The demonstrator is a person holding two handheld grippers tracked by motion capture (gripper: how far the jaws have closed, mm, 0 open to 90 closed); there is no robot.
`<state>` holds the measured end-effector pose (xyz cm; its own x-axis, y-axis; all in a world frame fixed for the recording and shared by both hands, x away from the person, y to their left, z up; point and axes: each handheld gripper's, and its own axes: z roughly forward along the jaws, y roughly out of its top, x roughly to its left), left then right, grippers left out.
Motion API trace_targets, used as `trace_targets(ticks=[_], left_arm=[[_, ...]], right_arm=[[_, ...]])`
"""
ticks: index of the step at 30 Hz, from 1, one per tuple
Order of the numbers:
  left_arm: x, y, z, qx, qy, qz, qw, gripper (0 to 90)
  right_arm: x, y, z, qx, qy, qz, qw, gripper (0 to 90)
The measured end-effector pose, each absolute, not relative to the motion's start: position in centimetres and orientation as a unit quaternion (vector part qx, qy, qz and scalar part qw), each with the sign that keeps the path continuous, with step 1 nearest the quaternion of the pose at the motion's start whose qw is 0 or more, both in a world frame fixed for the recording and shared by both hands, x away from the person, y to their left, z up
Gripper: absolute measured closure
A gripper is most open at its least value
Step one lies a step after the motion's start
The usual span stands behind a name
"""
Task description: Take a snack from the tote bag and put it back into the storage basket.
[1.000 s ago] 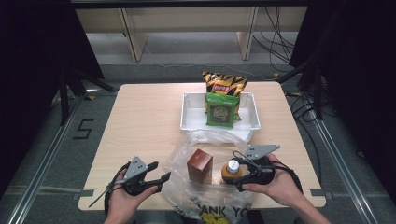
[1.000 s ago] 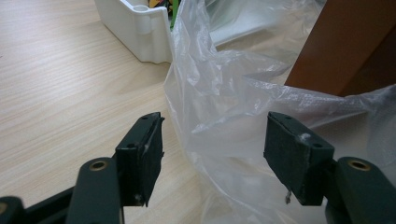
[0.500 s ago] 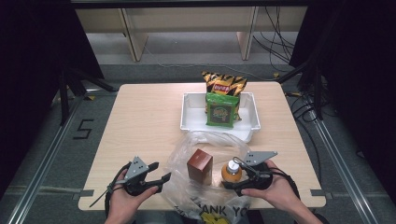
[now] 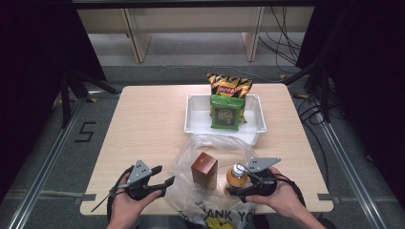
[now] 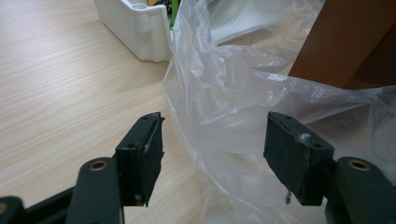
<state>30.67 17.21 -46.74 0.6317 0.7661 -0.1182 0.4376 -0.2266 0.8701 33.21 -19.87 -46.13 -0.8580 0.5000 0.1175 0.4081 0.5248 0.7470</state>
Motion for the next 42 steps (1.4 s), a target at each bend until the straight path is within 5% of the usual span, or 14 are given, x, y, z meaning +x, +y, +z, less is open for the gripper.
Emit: trace_targets(ticks=[42], left_arm=[[30.8,16.9,-47.2,0.766,0.399,0.161,0.478,36.9]], right_arm=[[32.8,-19.8,-44.8,0.229,0.865,0.438,0.083,35.4]])
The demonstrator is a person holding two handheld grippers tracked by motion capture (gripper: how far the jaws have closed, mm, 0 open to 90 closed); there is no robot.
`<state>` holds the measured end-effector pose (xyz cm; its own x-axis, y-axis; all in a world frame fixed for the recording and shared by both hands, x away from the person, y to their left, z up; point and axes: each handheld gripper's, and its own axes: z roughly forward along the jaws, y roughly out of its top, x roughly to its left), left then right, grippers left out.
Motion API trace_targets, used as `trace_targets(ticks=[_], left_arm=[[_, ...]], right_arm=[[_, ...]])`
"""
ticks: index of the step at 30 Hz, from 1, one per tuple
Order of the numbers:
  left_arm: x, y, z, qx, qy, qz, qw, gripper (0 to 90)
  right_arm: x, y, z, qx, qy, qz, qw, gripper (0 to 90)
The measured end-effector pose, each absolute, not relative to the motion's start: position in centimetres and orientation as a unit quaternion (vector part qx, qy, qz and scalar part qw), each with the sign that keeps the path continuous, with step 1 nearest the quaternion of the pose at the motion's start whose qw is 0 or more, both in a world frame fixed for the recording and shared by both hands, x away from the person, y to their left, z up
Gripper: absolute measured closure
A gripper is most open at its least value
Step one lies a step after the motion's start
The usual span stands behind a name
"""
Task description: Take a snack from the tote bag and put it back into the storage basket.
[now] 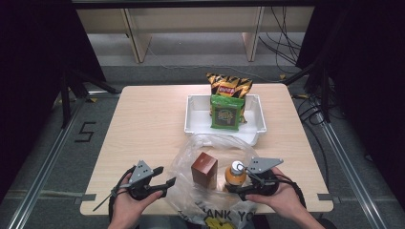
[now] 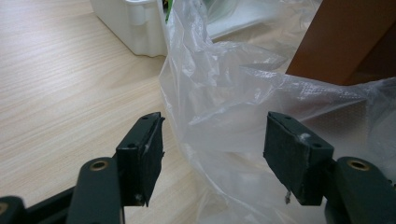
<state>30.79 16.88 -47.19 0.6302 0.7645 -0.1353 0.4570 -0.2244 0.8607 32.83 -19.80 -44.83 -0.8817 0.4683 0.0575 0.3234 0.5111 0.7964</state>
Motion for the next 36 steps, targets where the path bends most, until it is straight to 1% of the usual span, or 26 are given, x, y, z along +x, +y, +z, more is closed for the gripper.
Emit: trace_targets(ticks=[1,2,3,8,12,13,14,16,17,19,22,23,24,26,27,30,32,33,34,36], left_arm=[[30.8,16.8,-47.2,0.766,0.398,0.158,0.480,36.9],[30.9,16.8,-47.3,0.767,0.394,0.160,0.480,37.0],[30.9,16.8,-47.3,0.767,0.397,0.159,0.479,37.0],[31.0,16.9,-47.2,0.766,0.397,0.158,0.480,37.1],[31.0,16.9,-47.2,0.768,0.394,0.161,0.479,37.2],[30.9,16.8,-47.2,0.767,0.397,0.159,0.479,37.2],[30.9,16.8,-47.2,0.767,0.397,0.160,0.477,37.2],[30.9,16.7,-47.2,0.768,0.397,0.160,0.477,37.3],[30.9,16.7,-47.2,0.767,0.398,0.159,0.477,37.3],[30.9,16.7,-47.2,0.767,0.396,0.158,0.480,37.3],[30.9,16.6,-47.3,0.769,0.393,0.158,0.479,37.4],[30.9,16.6,-47.3,0.769,0.394,0.157,0.478,37.4],[30.9,16.6,-47.3,0.770,0.392,0.157,0.479,37.4],[30.9,16.6,-47.3,0.768,0.394,0.156,0.479,37.4],[30.9,16.6,-47.3,0.768,0.394,0.155,0.479,37.4],[30.9,16.5,-47.3,0.769,0.393,0.155,0.479,37.4],[30.9,16.5,-47.3,0.770,0.395,0.156,0.477,37.5],[30.9,16.5,-47.3,0.770,0.394,0.155,0.477,37.5],[30.9,16.4,-47.3,0.769,0.391,0.157,0.480,37.5],[30.9,16.4,-47.3,0.769,0.392,0.155,0.481,37.5]], right_arm=[[32.8,-19.8,-44.8,0.229,0.863,0.442,0.085,35.4],[32.7,-19.8,-44.6,0.245,0.860,0.442,0.072,35.4],[32.8,-19.9,-44.6,0.237,0.859,0.445,0.084,35.4],[33.0,-20.2,-43.8,0.246,0.856,0.447,0.081,35.5],[33.1,-20.3,-43.2,0.246,0.852,0.453,0.088,35.5],[33.2,-20.3,-43.2,0.243,0.850,0.457,0.097,35.5],[33.1,-20.4,-43.0,0.247,0.852,0.454,0.086,35.5],[33.2,-20.4,-42.8,0.251,0.849,0.456,0.085,35.5],[33.3,-20.4,-42.7,0.252,0.846,0.460,0.096,35.5],[33.3,-20.5,-42.4,0.246,0.848,0.460,0.100,35.5],[33.3,-20.5,-42.0,0.250,0.846,0.462,0.095,35.5],[33.5,-20.5,-41.9,0.244,0.845,0.464,0.106,35.5],[33.5,-20.5,-41.7,0.244,0.847,0.461,0.099,35.6],[33.7,-20.4,-41.3,0.245,0.841,0.471,0.107,35.6],[33.6,-20.4,-41.2,0.251,0.842,0.468,0.098,35.6],[33.9,-20.5,-40.8,0.243,0.841,0.471,0.109,35.6],[34.1,-20.5,-40.5,0.247,0.836,0.479,0.104,35.6],[33.8,-20.5,-40.4,0.261,0.832,0.478,0.107,35.6],[34.1,-20.6,-40.2,0.250,0.831,0.482,0.118,35.6],[34.2,-20.8,-40.0,0.250,0.829,0.485,0.124,35.6]])
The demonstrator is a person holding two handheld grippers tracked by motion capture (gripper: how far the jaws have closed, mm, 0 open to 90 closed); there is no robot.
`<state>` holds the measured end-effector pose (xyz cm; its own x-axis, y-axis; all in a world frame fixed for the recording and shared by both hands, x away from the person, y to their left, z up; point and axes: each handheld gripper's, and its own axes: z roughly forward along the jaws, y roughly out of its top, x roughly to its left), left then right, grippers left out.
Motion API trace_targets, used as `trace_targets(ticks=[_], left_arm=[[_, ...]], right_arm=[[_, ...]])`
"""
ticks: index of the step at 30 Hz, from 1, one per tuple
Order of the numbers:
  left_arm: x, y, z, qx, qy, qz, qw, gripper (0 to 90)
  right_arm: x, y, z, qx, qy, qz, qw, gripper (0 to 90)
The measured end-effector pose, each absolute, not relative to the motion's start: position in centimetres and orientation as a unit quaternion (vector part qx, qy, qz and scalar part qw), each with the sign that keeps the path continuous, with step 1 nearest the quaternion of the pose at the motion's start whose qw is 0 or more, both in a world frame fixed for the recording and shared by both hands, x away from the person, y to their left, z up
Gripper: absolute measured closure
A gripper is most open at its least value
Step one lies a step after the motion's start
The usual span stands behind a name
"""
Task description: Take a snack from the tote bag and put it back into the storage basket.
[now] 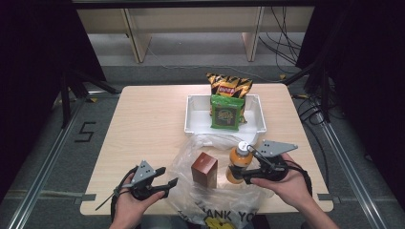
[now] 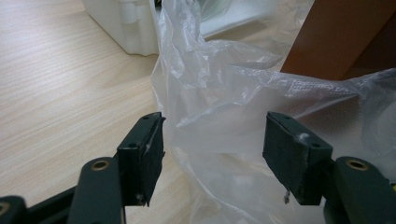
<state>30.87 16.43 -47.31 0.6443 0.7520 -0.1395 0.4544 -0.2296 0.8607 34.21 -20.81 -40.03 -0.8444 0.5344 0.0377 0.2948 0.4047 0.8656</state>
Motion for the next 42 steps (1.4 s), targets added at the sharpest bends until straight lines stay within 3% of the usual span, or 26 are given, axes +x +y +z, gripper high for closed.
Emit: trace_targets(ticks=[12,16,20,23,28,33,42], left_arm=[[30.8,16.4,-47.3,0.771,0.391,0.155,0.479,37.5],[30.8,16.4,-47.3,0.770,0.391,0.156,0.479,37.5],[30.8,16.3,-47.3,0.771,0.391,0.158,0.477,37.5],[30.8,16.3,-47.3,0.772,0.389,0.158,0.478,37.5],[30.8,16.3,-47.2,0.770,0.391,0.158,0.480,37.4],[30.6,16.3,-47.1,0.770,0.389,0.160,0.480,37.4],[30.7,16.5,-47.1,0.770,0.386,0.162,0.482,37.4]], right_arm=[[34.6,-20.8,-38.9,0.259,0.815,0.501,0.132,35.7],[34.8,-20.4,-38.5,0.257,0.812,0.511,0.113,35.7],[35.1,-20.4,-38.0,0.245,0.811,0.513,0.138,35.7],[35.0,-20.3,-37.9,0.263,0.807,0.515,0.122,35.7],[35.4,-20.5,-37.7,0.249,0.805,0.520,0.140,35.8],[35.2,-20.2,-37.6,0.271,0.798,0.525,0.122,35.8],[35.8,-20.6,-36.5,0.259,0.794,0.529,0.149,35.9]])
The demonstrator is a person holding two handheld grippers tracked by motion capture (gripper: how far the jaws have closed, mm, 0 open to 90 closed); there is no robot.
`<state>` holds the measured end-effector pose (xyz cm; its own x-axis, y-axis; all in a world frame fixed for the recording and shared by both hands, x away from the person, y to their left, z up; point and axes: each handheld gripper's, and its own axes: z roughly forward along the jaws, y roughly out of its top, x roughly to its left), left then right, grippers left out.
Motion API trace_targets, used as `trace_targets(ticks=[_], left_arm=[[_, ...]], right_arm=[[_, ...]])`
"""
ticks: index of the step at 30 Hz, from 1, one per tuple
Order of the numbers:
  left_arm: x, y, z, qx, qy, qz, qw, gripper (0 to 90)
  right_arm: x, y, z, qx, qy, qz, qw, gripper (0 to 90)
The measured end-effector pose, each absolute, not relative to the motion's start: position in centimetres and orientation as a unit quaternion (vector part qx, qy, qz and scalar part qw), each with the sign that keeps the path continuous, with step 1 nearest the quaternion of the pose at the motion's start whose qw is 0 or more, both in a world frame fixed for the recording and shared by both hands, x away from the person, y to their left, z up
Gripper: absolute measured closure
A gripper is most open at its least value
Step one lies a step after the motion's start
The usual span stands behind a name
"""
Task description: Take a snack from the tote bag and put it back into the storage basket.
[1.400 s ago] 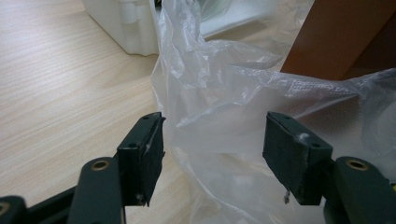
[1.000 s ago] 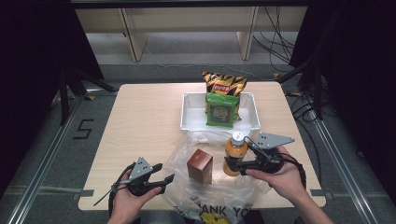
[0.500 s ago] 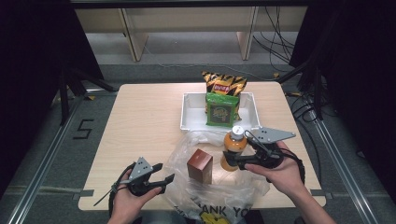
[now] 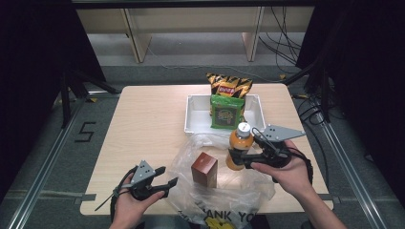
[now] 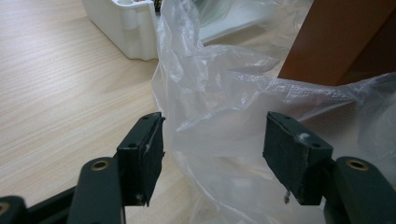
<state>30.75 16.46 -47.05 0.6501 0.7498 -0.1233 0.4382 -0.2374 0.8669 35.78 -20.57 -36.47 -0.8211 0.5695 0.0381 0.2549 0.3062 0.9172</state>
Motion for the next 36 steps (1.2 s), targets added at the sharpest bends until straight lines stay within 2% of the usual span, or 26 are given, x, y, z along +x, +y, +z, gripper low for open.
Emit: trace_targets(ticks=[2,3,6,7,10,13,16,24,25,36], left_arm=[[30.7,16.4,-47.0,0.768,0.389,0.162,0.482,37.4],[30.7,16.4,-47.0,0.768,0.388,0.161,0.484,37.4],[30.6,16.5,-47.1,0.771,0.385,0.162,0.481,37.4],[30.6,16.5,-47.2,0.768,0.391,0.160,0.482,37.3],[30.6,16.7,-47.1,0.766,0.391,0.160,0.484,37.4],[30.4,16.6,-47.0,0.764,0.392,0.162,0.486,37.4],[30.4,16.7,-46.9,0.767,0.389,0.167,0.483,37.4],[30.5,16.6,-47.1,0.766,0.391,0.159,0.485,37.4],[30.5,16.6,-47.1,0.765,0.391,0.159,0.486,37.4],[30.5,16.5,-47.1,0.766,0.390,0.160,0.484,37.4]], right_arm=[[35.7,-20.6,-36.1,0.274,0.790,0.532,0.134,35.9],[36.0,-20.7,-35.9,0.266,0.788,0.534,0.149,35.9],[36.1,-20.8,-35.5,0.272,0.786,0.535,0.148,35.9],[36.3,-20.8,-35.4,0.269,0.778,0.542,0.169,35.9],[36.5,-20.7,-35.3,0.279,0.779,0.538,0.159,36.0],[36.9,-20.7,-35.2,0.289,0.773,0.537,0.175,36.0],[37.2,-20.8,-35.0,0.293,0.776,0.534,0.163,36.0],[38.5,-21.6,-34.2,0.295,0.770,0.533,0.191,36.0],[38.6,-21.7,-34.1,0.299,0.770,0.534,0.180,35.9],[40.6,-22.8,-33.6,0.318,0.764,0.522,0.204,36.0]])
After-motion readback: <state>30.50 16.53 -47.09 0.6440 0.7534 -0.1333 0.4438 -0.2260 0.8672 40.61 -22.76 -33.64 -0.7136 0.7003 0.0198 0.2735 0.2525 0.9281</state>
